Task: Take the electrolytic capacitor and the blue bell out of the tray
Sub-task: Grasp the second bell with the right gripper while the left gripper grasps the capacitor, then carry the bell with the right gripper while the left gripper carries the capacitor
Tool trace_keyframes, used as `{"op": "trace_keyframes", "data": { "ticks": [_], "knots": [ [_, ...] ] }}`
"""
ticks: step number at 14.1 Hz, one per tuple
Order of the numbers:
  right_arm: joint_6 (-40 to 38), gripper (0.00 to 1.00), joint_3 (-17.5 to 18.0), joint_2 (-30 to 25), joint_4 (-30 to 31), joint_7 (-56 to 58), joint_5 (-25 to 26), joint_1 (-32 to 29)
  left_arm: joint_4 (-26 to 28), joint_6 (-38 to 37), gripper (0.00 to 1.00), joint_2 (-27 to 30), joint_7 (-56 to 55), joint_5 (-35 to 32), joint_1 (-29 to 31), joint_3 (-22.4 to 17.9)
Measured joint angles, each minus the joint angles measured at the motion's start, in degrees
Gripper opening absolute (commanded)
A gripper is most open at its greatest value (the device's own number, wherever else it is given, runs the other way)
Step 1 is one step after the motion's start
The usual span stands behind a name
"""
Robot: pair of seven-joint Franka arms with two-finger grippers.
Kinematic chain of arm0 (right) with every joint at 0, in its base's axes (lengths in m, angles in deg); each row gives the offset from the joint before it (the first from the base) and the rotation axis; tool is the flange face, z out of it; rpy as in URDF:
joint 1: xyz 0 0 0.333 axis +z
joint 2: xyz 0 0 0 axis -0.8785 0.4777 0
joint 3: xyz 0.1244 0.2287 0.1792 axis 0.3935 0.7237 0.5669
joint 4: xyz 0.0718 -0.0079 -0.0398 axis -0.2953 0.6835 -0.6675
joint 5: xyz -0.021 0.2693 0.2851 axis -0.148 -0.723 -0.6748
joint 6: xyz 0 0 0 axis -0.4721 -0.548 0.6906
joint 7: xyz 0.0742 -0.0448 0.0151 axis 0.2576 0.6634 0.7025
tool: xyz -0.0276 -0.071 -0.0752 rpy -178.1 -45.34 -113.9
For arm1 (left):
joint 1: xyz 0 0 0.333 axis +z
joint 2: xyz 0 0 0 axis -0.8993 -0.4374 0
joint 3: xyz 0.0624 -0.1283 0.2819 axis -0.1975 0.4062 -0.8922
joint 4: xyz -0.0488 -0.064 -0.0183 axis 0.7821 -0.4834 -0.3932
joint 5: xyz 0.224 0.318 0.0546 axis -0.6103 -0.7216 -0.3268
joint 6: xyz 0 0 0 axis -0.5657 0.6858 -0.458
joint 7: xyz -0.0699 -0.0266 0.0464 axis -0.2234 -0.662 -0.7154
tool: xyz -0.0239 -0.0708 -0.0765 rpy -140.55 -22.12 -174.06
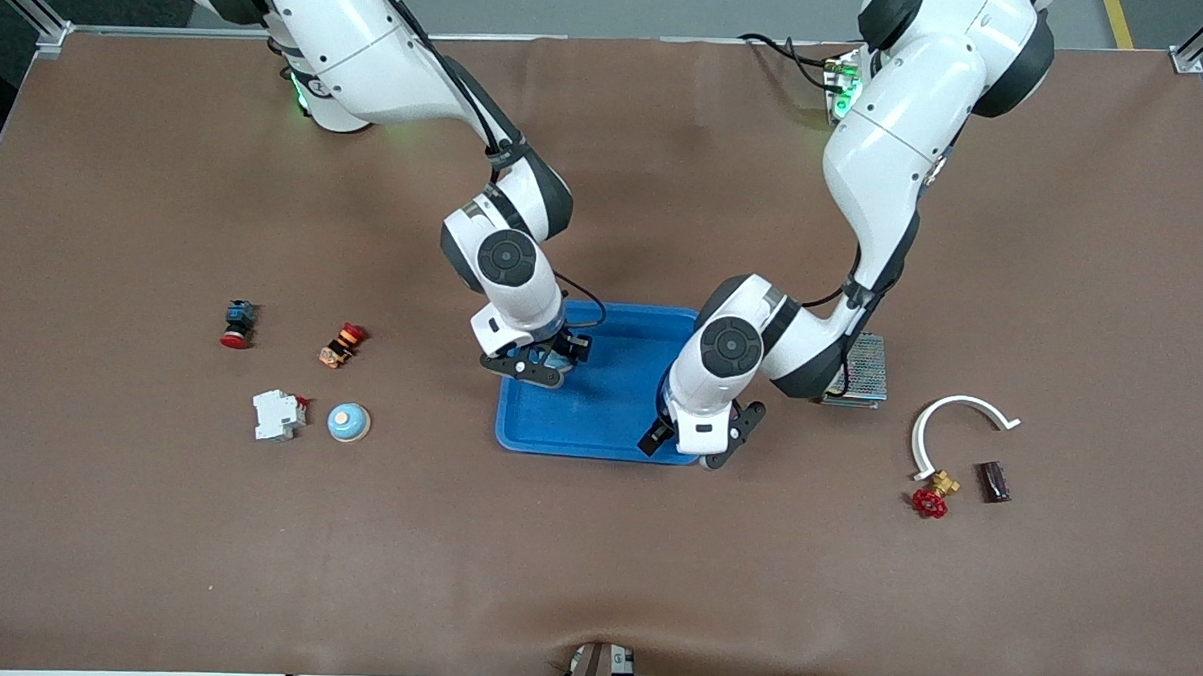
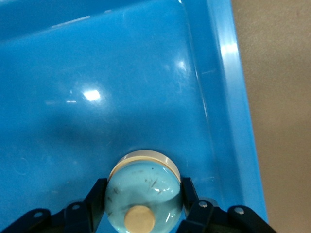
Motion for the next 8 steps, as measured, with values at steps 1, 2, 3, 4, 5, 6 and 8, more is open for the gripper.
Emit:
{"op": "trace_keyframes", "data": {
  "ticks": [1, 2, 3, 4, 5, 6, 8],
  "knots": [
    [-1.03, 0.00, -0.09, 0.00, -0.79, 0.00, 0.00, -0.01, 0.00, 0.07, 1.00, -0.08, 0.00, -0.01, -0.02, 0.00],
    [-3.36, 0.00, -0.23, 0.00, -2.21, 0.00, 0.00, -0.02, 0.00, 0.15, 1.00, -0.16, 0.00, -0.01, -0.04, 0.00],
    [-6.54, 0.00, -0.41, -0.02, -4.18, 0.04, 0.01, -0.08, 0.00, 0.22, 1.00, -0.21, 0.00, -0.01, -0.05, 0.00],
    [-9.95, 0.00, -0.61, -0.07, -6.36, 0.59, 0.04, -0.35, 0.00, 0.24, 0.66, -0.23, 0.00, -0.01, -0.05, 0.00],
    [-13.09, 0.00, -0.82, -0.23, -8.22, 2.45, 0.07, -1.01, 0.00, 0.25, 0.48, -0.23, 0.00, -0.01, -0.05, -0.01],
    [-16.00, 0.00, -1.01, -0.61, -9.54, 6.05, 0.08, -2.22, 0.01, 0.25, 0.39, -0.26, 0.00, -0.01, -0.05, -0.09],
    [-20.27, 0.00, -1.27, -2.28, -10.75, 15.48, 0.08, -6.22, 0.03, 0.24, 0.29, -0.39, 0.00, -0.01, -0.04, -0.41]
  ]
}}
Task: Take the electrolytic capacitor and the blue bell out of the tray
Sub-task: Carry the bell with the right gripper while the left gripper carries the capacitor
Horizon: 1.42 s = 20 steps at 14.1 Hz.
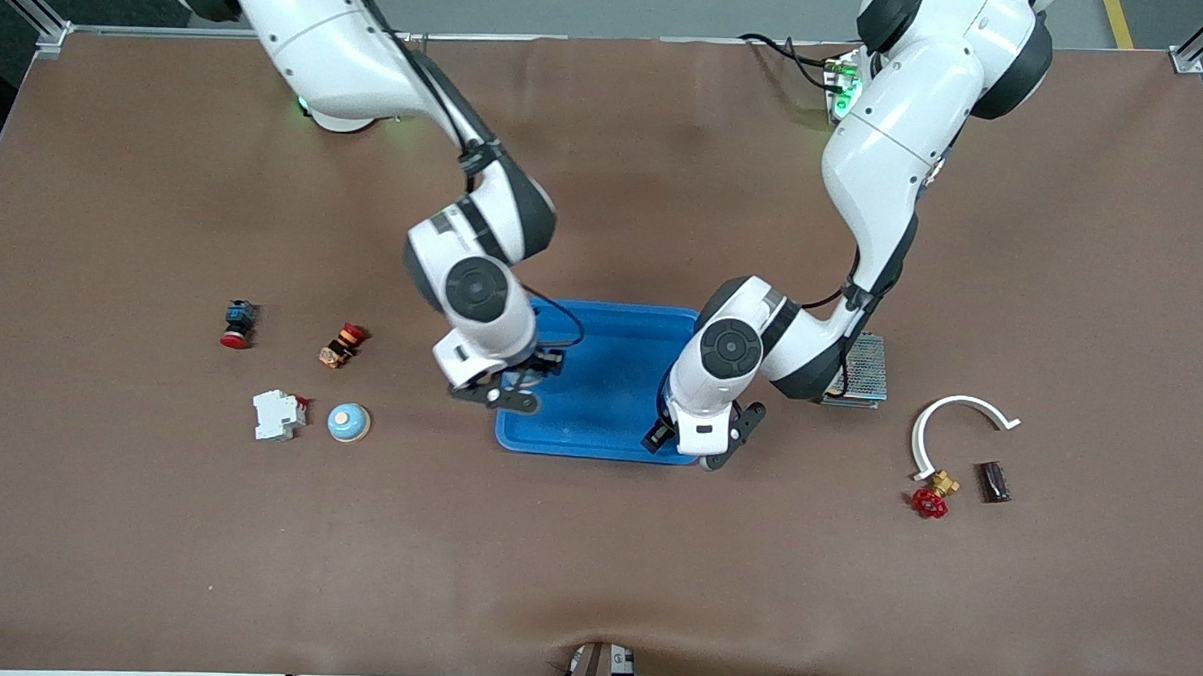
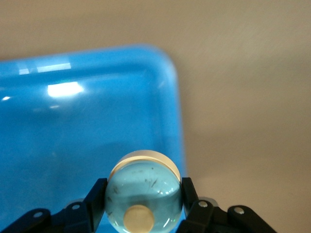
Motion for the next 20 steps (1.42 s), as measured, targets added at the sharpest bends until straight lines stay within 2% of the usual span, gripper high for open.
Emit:
{"op": "trace_keyframes", "data": {
  "ticks": [2, 3, 7, 12, 17, 20],
  "knots": [
    [-2.98, 0.00, -0.10, -2.21, 0.05, 9.42, 0.00, -4.64, -0.03, -0.05, 0.14, 0.07, 0.00, 0.00, 0.01, -0.06],
    [-3.78, 0.00, -0.12, -3.20, 0.26, 13.91, 0.00, -6.76, -0.06, -0.05, 0.13, 0.08, 0.00, 0.00, 0.02, -0.09],
    [-4.06, 0.00, -0.19, -6.06, 3.80, 27.74, 0.11, -13.43, -0.29, 0.28, 0.13, 0.08, 0.00, 0.00, 0.03, -0.12],
    [2.36, 0.00, -0.32, -7.49, 10.39, 42.67, 2.21, -21.54, -1.37, -0.01, 0.13, 2.16, 0.00, 0.00, 0.06, -0.11],
    [5.14, 0.00, -0.30, -7.51, 12.42, 57.06, 2.23, -30.77, -1.56, -6.71, 0.13, 6.79, 0.58, 0.00, 1.14, -0.10],
    [5.75, 0.00, -0.27, -7.50, 12.75, 63.06, 2.20, -34.80, -1.74, -11.71, 0.13, 10.59, 6.11, 0.04, 3.36, -0.04]
  ]
}}
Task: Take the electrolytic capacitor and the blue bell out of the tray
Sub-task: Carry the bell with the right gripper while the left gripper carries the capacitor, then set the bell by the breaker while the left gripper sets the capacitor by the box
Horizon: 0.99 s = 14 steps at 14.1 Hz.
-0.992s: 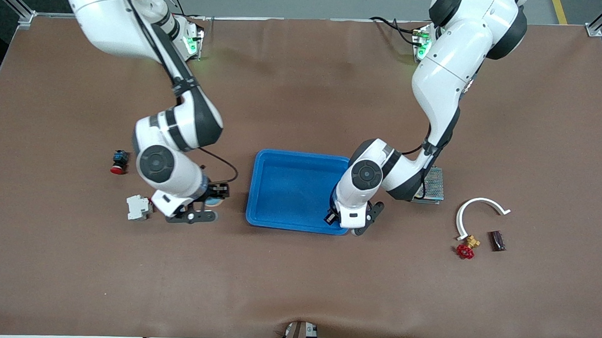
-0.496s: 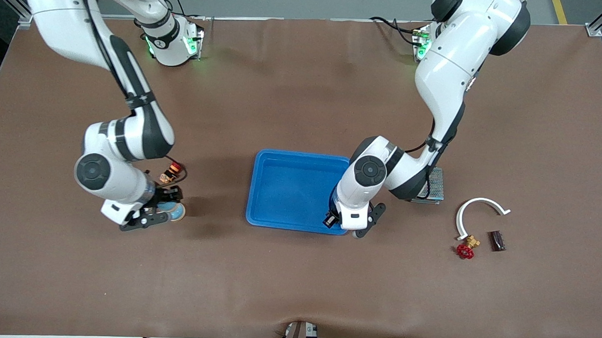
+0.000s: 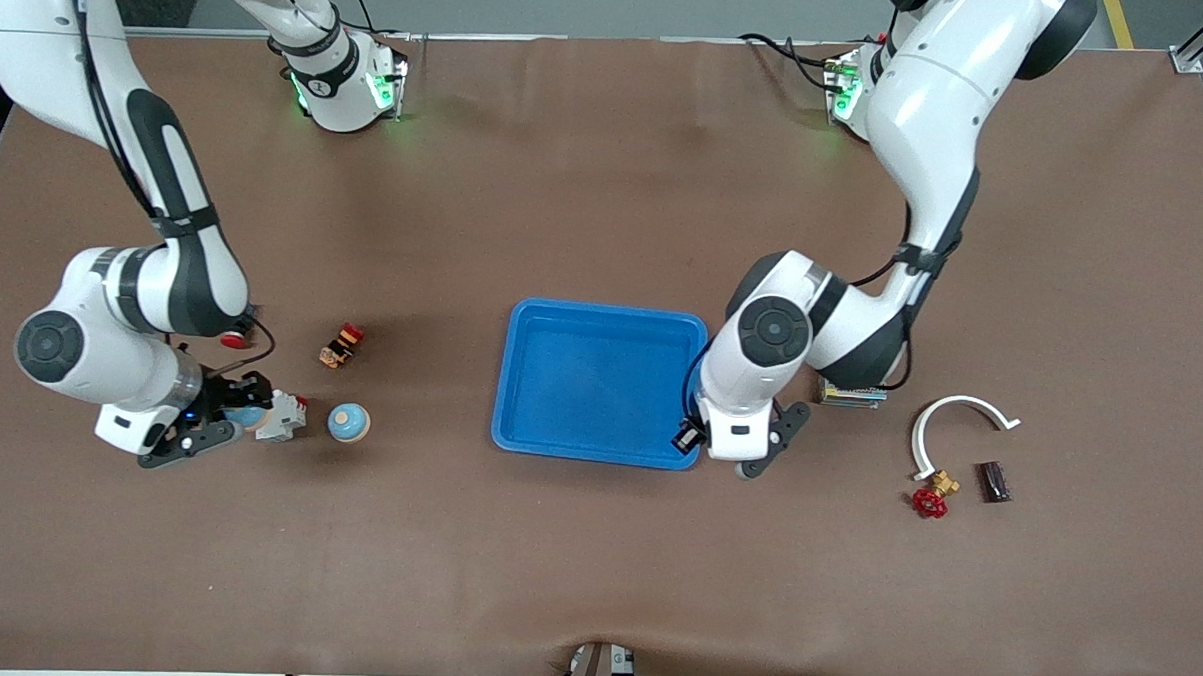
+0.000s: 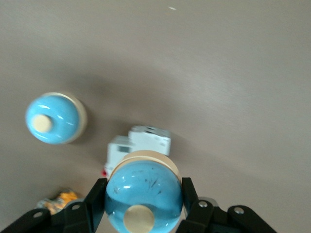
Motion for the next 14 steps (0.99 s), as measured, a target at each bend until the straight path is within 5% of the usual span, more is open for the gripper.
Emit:
{"op": "trace_keyframes", "data": {
  "ticks": [8, 14],
  "knots": [
    [3.39, 0.00, 0.28, 4.31, 1.76, 9.07, -3.41, -7.80, 1.15, -19.79, 0.14, 9.42, 29.13, 3.96, 12.63, 0.18],
    [6.96, 0.00, 0.32, 6.31, 1.77, 10.21, -3.44, -8.66, 12.03, -17.59, 0.14, 15.39, 52.57, 3.93, 23.20, 0.11]
  ]
}}
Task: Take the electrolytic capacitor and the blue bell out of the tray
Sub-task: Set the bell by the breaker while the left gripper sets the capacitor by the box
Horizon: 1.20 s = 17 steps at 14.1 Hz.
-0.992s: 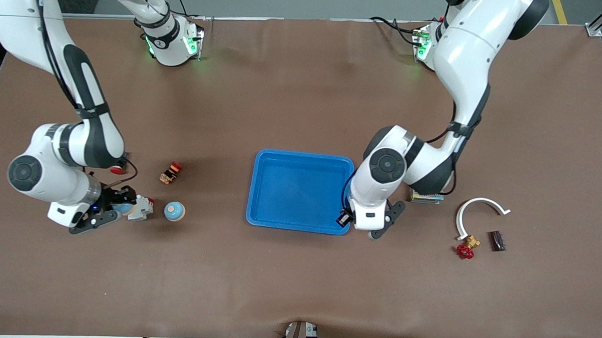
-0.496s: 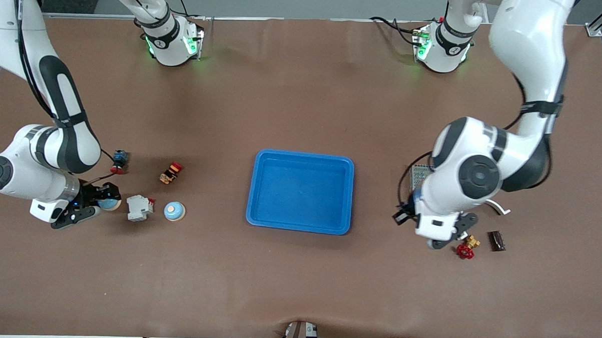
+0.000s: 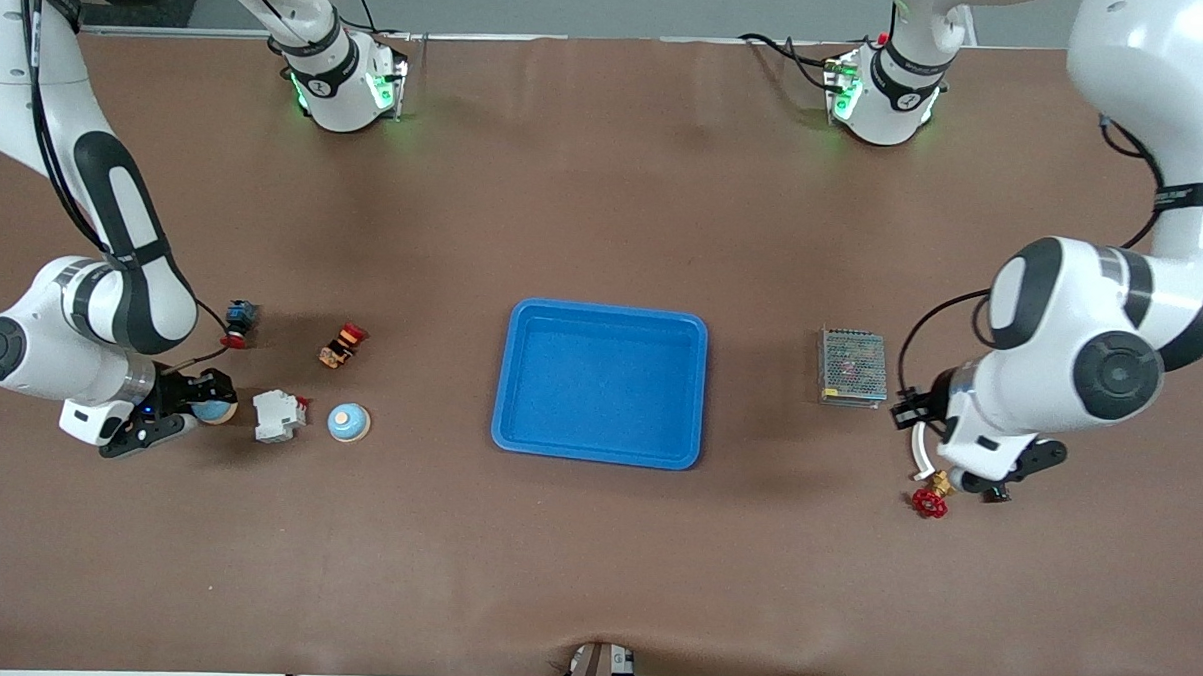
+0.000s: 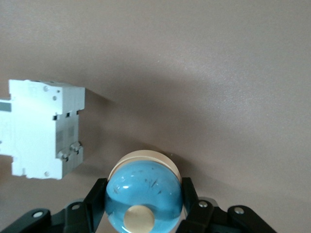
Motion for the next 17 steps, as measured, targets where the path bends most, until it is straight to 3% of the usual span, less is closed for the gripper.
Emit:
{"op": "trace_keyframes", "data": {
  "ticks": [4, 8, 9, 10, 17],
  "knots": [
    [1.06, 0.00, 0.00, 0.78, 0.00, 0.06, 0.00, -0.20, 15.65, 13.06, 0.14, 5.92, 8.61, 0.00, 5.74, 0.00],
    [2.48, 0.00, 0.00, 1.55, 0.00, 0.09, 0.00, -0.32, 26.30, 23.40, 0.15, 7.51, 9.20, -0.01, 6.85, 0.02],
    [2.52, 0.14, 0.00, 1.56, -0.01, 0.10, -0.01, -0.33, 28.38, 25.69, 0.15, 7.61, 9.82, -0.01, 7.17, 0.01],
    [2.58, 0.99, 0.00, 1.56, -0.02, 0.11, -0.01, -0.33, 30.02, 27.19, 0.15, 7.66, 10.57, -0.01, 7.69, 0.00],
    [2.81, 1.00, 0.08, 1.55, -1.88, 0.26, -0.04, -0.40, 34.17, 28.62, 0.15, 7.66, 14.50, -0.05, 10.87, -0.03]
  ]
}}
